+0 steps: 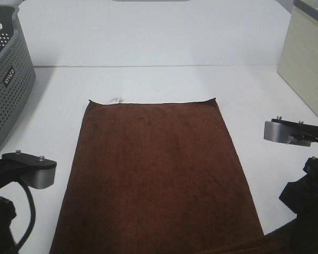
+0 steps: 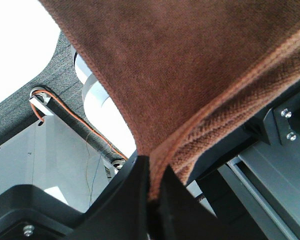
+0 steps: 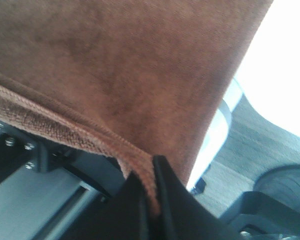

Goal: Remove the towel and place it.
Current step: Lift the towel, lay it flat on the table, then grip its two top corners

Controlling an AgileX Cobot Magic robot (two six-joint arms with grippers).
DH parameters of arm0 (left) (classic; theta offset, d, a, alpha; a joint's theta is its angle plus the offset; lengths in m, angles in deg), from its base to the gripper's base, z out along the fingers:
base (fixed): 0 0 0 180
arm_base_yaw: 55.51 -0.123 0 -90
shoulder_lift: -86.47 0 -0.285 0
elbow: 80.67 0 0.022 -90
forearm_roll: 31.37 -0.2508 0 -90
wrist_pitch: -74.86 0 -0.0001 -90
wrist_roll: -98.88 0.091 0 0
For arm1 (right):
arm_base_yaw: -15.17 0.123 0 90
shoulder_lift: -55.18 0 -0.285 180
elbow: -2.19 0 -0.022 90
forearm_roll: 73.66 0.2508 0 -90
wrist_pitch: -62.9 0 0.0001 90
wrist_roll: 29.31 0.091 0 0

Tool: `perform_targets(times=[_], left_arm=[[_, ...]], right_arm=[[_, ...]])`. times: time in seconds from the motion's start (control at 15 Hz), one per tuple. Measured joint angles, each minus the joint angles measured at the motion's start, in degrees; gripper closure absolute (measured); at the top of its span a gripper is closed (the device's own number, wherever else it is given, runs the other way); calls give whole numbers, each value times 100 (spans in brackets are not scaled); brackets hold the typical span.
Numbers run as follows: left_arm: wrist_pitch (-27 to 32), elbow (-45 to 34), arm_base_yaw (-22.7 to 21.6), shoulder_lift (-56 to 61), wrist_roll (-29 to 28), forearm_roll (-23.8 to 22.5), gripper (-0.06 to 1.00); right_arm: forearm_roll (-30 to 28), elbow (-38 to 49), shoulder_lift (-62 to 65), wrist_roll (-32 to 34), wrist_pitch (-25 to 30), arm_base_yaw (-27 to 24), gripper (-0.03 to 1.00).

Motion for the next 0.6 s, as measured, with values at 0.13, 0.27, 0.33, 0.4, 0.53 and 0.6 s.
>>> perform_targets(times=[0.13,0.27,0.33,0.4,0.53,0.6], left_arm=[[-132,189,241,-430,-17,6,94],[-160,464,407,-928,-17,6,94],[-172,636,493,-1175,-17,6,94],[-183,831,573,-1358,-23,23,94],[-195,1152,768,-1730,-34,52,94],[-195,1283,871,-1891,-34,63,94]], right_arm=[[-138,0,-275,-92,-97,0,96],[-172,0,-481,-115,-166,-6,94],[-160,0,-567,-143,-206,-6,92],[-80,0,-642,-252,-235,-6,91],[138,120,-751,-407,-390,126,90],[149,166,-831,-430,-498,378,90]])
